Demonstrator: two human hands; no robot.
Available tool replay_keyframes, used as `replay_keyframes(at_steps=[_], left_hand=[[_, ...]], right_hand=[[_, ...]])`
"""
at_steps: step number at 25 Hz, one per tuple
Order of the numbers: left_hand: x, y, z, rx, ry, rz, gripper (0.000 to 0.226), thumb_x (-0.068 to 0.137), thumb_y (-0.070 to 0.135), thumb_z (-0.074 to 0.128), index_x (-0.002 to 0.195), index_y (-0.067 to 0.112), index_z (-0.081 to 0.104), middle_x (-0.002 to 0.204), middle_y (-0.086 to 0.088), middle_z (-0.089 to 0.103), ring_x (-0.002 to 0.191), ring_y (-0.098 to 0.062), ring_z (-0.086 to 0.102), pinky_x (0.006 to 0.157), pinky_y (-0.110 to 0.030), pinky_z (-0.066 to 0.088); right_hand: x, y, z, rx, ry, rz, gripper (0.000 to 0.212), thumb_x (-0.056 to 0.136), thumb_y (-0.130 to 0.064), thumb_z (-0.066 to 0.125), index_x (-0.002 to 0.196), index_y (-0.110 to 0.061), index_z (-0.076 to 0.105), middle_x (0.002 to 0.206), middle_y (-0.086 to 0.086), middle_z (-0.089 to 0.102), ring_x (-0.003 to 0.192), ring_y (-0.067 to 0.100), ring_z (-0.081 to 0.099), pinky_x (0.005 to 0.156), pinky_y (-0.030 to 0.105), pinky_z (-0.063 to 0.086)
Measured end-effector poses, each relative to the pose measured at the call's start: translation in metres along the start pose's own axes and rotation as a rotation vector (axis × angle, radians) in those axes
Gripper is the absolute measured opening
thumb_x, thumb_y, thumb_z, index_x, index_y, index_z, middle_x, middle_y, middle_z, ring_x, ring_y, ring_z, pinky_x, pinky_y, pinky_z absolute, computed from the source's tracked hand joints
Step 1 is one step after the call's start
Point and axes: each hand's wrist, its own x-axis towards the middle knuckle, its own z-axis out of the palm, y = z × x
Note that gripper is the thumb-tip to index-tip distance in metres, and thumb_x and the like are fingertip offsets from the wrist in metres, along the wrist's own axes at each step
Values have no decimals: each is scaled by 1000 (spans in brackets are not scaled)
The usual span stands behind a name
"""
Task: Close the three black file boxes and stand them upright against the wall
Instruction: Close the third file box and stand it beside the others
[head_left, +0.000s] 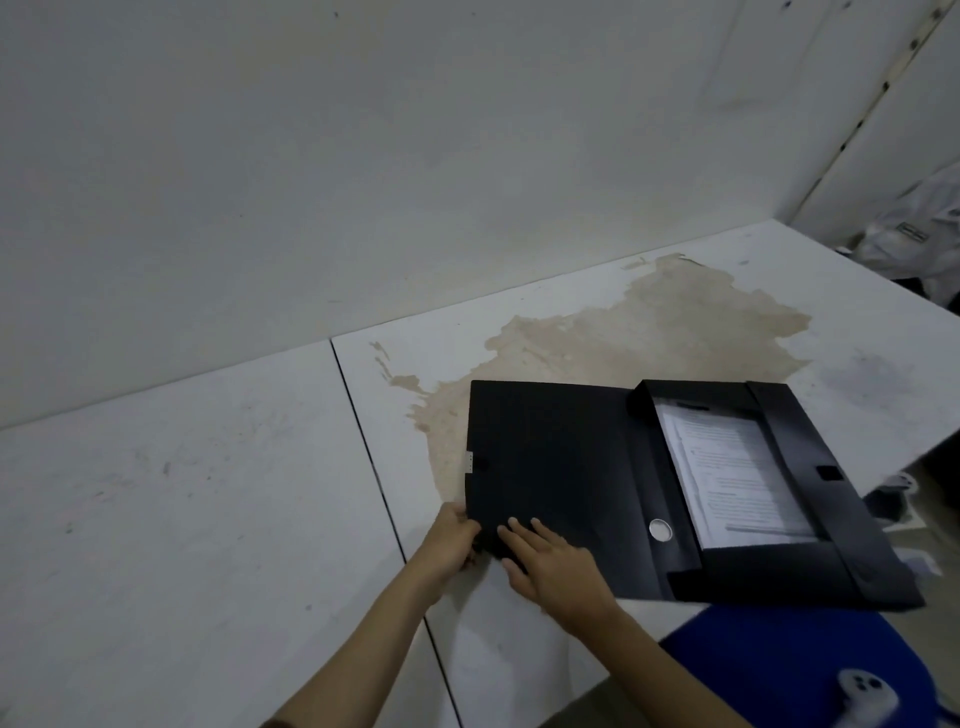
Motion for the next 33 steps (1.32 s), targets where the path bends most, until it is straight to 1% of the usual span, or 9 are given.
replay_keyframes(at_steps=[3,5,8,13,19,22,25,30,33], left_hand=[[-5,-4,-11,-56,183,156,19,94,12,33,109,17,45,93,-5,56,80,-18,55,67,-30,50],[-10,-4,-28,-105,340,246,18,94,15,35,108,18,47,97,-5,57,90,-22,58,83,-42,53],[-27,-9,-65,-178,516,304,18,94,13,37,105,16,50,103,-12,59,89,-25,58,78,-41,52],[-72,-21,-135,-202,757,384,21,95,10,37,105,15,55,105,-14,60,90,-27,58,75,-40,49],[-130,-7,-186,-142,1007,513,30,96,15,36,118,15,57,105,1,58,94,-17,54,78,-32,43],[-143,3,-170,-65,916,664,25,94,24,41,112,25,59,96,17,61,89,-4,58,73,-20,47],[-135,5,-144,18,642,773,47,83,53,32,121,35,52,101,18,58,95,6,56,78,-5,44],[-88,-1,-103,205,378,680,32,92,52,26,124,58,29,132,21,38,125,4,35,108,-20,26],[-59,-11,-89,379,294,609,40,95,42,27,133,52,22,146,20,22,138,-3,19,114,-24,13]], right_hand=[[6,-6,0,107,12,-92,83,75,-76,1,145,-33,10,153,-18,-2,145,11,4,108,34,35],[12,-17,-3,118,-25,-222,64,92,-45,34,145,-34,1,150,-20,-14,142,5,-9,108,28,34],[28,-43,-6,80,-42,-389,77,89,-3,40,146,-34,-2,151,-19,-14,138,0,-12,106,25,32],[51,-98,-11,18,-129,-607,75,91,-31,51,145,-35,-2,159,-5,-4,145,14,-4,114,35,8],[64,-100,4,-126,-99,-607,68,85,-50,41,145,-31,14,158,-1,9,146,18,-1,116,45,0],[64,-84,13,75,-91,-515,56,88,-43,45,140,-31,27,155,-1,22,143,12,11,118,40,5],[60,-78,0,587,-97,-337,36,92,-29,51,125,-37,38,137,-6,44,128,6,38,110,29,34],[65,-79,-59,1250,-26,-43,33,97,-41,28,120,-28,47,123,1,56,106,18,60,85,27,50],[60,-63,-86,1492,78,45,49,95,-48,23,127,-22,49,120,3,59,107,23,60,90,37,51]])
